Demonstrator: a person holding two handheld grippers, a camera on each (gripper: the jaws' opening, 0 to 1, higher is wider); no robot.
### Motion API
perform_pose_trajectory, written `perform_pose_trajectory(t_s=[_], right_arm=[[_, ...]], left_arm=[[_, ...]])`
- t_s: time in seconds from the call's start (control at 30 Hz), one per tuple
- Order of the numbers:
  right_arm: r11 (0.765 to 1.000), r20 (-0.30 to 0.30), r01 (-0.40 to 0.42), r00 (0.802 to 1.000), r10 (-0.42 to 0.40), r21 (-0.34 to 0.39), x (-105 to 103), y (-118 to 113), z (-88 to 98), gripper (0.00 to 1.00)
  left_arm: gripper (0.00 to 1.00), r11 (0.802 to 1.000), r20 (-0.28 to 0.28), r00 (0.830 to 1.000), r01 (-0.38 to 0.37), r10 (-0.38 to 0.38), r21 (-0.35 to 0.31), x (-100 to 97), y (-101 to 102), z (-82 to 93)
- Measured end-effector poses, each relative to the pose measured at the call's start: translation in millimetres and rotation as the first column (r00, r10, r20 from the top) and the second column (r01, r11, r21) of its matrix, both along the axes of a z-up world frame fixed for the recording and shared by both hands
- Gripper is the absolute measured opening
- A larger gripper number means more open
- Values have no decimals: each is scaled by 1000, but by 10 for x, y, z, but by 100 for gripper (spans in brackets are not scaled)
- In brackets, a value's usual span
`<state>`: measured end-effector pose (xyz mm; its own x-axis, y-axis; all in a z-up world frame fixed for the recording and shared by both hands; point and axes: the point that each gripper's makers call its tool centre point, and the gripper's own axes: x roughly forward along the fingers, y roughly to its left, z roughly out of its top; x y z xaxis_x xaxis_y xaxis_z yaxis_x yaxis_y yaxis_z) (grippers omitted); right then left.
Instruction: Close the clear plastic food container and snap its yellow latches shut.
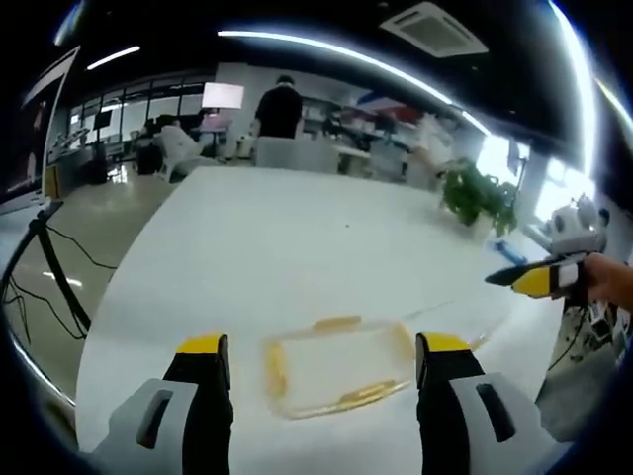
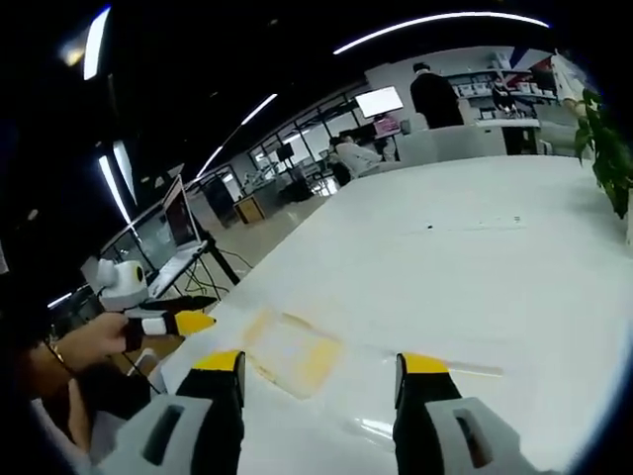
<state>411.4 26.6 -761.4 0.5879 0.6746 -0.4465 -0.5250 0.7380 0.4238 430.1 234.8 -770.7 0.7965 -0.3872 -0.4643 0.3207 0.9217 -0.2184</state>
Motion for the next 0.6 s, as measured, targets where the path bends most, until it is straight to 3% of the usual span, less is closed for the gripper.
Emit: perform_pose_trajectory(t_s=[0.6], right_arm=[[1000,-6,-19,1000,19,22,35,266,-60,57]], left_arm=[[75,1000,-19,1000,-7,7,6,51,140,-105]])
